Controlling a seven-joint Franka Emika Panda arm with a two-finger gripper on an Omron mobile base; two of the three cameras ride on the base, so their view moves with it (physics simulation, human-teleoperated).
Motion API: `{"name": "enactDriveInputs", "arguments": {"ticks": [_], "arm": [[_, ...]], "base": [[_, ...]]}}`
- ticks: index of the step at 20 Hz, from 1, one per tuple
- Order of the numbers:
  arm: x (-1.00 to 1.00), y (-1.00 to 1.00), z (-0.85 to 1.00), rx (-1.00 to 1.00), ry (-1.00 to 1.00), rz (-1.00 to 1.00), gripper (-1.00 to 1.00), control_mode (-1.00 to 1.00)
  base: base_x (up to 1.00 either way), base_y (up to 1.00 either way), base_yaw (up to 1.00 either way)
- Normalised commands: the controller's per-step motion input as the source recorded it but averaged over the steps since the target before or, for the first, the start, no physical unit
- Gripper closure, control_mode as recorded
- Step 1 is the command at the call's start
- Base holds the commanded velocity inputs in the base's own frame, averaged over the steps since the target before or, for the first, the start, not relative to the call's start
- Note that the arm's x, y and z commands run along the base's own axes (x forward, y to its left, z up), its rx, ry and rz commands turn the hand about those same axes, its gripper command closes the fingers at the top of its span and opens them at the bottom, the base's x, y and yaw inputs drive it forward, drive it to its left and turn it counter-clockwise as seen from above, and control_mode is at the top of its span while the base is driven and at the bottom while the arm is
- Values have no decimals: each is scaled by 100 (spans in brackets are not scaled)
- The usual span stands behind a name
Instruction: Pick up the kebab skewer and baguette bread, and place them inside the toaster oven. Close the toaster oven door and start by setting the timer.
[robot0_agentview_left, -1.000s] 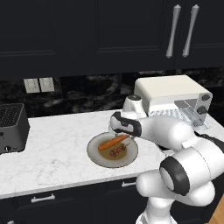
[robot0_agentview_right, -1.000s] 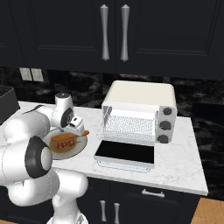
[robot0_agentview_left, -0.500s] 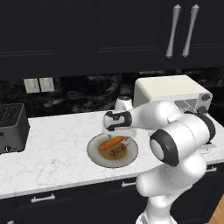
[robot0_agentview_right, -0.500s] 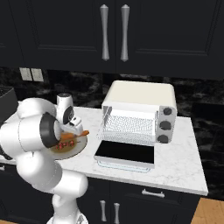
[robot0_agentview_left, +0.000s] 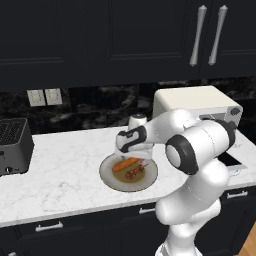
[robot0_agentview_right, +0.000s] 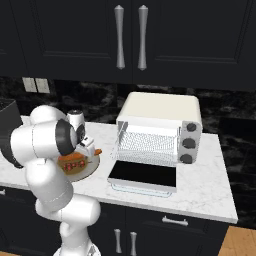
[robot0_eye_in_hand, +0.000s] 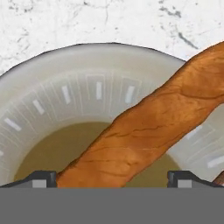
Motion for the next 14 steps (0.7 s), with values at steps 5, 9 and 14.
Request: {"name": "enactDriveInputs", "arguments": {"ticks": [5,9,14], "arm": [[24,11,-25,0,0,-3,-100,-100],[2,1,-13,0,0,-2,-100,-100],[-1,0,-4,0,0,-3,100,-100]], "base": [[0,0,0],[0,0,0],[0,0,0]]}}
